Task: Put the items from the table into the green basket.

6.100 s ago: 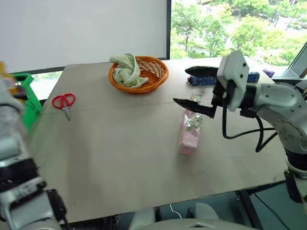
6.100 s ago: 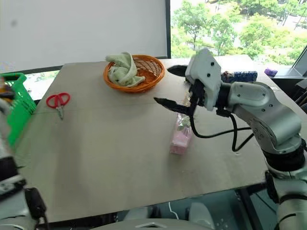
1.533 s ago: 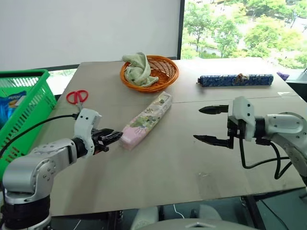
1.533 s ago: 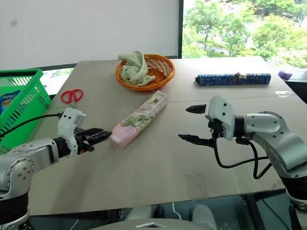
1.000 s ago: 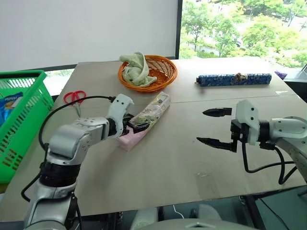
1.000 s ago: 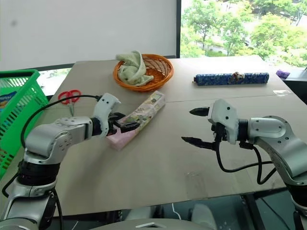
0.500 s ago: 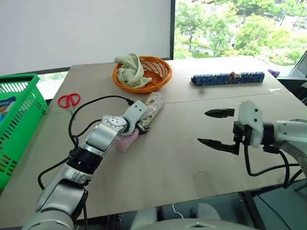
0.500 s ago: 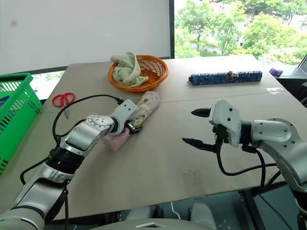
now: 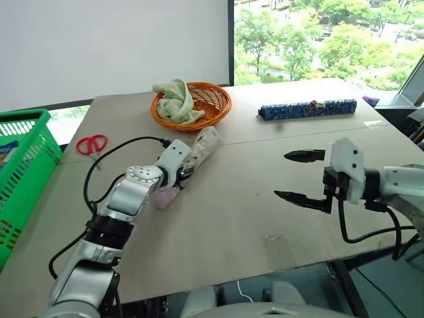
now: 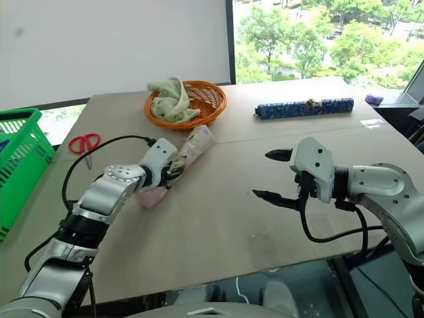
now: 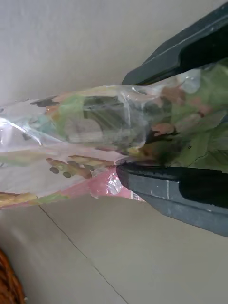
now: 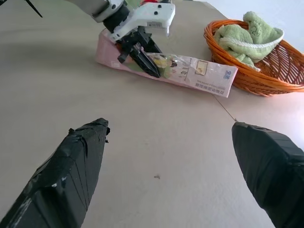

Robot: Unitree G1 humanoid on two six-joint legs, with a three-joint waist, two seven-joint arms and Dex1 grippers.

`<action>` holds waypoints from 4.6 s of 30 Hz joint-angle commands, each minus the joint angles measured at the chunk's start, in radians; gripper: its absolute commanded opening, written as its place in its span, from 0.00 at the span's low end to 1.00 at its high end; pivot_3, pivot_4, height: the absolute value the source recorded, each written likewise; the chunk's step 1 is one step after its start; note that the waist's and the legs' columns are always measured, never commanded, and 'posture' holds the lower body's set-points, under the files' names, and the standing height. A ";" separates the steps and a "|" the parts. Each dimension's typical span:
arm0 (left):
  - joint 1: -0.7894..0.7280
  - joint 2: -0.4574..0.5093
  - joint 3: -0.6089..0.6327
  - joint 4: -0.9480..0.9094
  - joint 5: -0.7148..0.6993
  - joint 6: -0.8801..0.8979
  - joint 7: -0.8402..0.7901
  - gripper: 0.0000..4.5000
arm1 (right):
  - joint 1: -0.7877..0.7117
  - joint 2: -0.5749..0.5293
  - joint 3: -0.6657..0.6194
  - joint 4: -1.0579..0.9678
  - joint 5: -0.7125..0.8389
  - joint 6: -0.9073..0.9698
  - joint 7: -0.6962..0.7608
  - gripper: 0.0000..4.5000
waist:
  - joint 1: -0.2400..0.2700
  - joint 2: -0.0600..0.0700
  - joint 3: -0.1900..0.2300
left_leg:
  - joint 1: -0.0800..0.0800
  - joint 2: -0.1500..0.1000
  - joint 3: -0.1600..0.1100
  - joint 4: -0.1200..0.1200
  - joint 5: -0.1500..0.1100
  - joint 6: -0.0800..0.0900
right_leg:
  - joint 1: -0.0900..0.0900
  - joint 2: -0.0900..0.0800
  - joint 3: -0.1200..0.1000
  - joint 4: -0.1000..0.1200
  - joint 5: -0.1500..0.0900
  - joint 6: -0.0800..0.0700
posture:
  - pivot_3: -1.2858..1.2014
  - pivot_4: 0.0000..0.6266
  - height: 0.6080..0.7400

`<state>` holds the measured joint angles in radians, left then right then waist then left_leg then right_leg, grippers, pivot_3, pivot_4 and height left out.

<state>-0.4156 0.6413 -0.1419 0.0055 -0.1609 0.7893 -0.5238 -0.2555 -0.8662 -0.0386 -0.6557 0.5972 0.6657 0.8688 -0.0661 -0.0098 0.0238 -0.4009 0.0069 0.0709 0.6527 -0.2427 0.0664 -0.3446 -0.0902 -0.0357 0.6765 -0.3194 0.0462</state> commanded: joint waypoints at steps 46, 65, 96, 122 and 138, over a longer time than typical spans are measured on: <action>0.021 0.068 0.127 0.209 -0.325 0.152 -0.344 0.71 | -0.234 0.129 0.106 0.046 -0.045 -0.083 0.041 1.00 | 0.025 -0.005 0.002 | -0.002 -0.001 0.001 -0.004 -0.002 -0.007 | -0.002 -0.002 0.000 -0.005 0.000 0.000 | 0.48 0.00 1.00; 0.172 0.039 0.478 -0.230 -0.513 0.279 -0.186 0.01 | -0.265 0.142 0.116 0.057 -0.030 -0.073 0.035 1.00 | 0.022 -0.006 0.004 | -0.004 -0.001 0.001 -0.004 -0.002 -0.006 | -0.003 -0.002 0.000 -0.006 0.000 0.000 | 0.50 0.00 1.00; -0.349 0.610 0.453 0.955 0.245 -0.780 0.399 0.01 | -0.617 0.408 0.217 0.254 -0.065 -0.056 0.030 1.00 | 0.077 -0.027 0.002 | -0.017 -0.003 0.000 -0.002 0.000 -0.009 | -0.020 0.000 -0.004 0.003 0.001 0.001 | 0.55 0.00 1.00; -0.275 0.370 0.477 0.637 0.039 -0.864 0.340 0.95 | -0.555 0.365 0.171 0.273 -0.096 -0.083 -0.012 1.00 | 0.098 -0.037 -0.004 | -0.018 -0.003 0.000 -0.002 0.000 -0.009 | -0.020 -0.003 -0.007 0.004 0.001 0.001 | 0.55 0.00 1.00; 0.470 0.005 0.425 -0.520 -0.585 -0.157 0.126 0.98 | 0.135 0.037 -0.181 0.134 -0.150 -0.085 -0.047 1.00 | 0.024 -0.016 -0.003 | -0.013 0.002 0.004 -0.002 0.002 -0.003 | -0.014 0.002 -0.004 0.002 0.000 0.000 | 0.50 0.00 1.00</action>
<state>0.0502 0.6396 0.2572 -0.4536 -0.7322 0.6328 -0.3891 -0.1268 -0.8147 -0.1634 -0.4678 0.4405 0.6061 0.8216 -0.0419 -0.0256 0.0210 -0.4138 0.0087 0.0750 0.6512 -0.2406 0.0638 -0.3593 -0.0883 -0.0397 0.6790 -0.3195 0.0459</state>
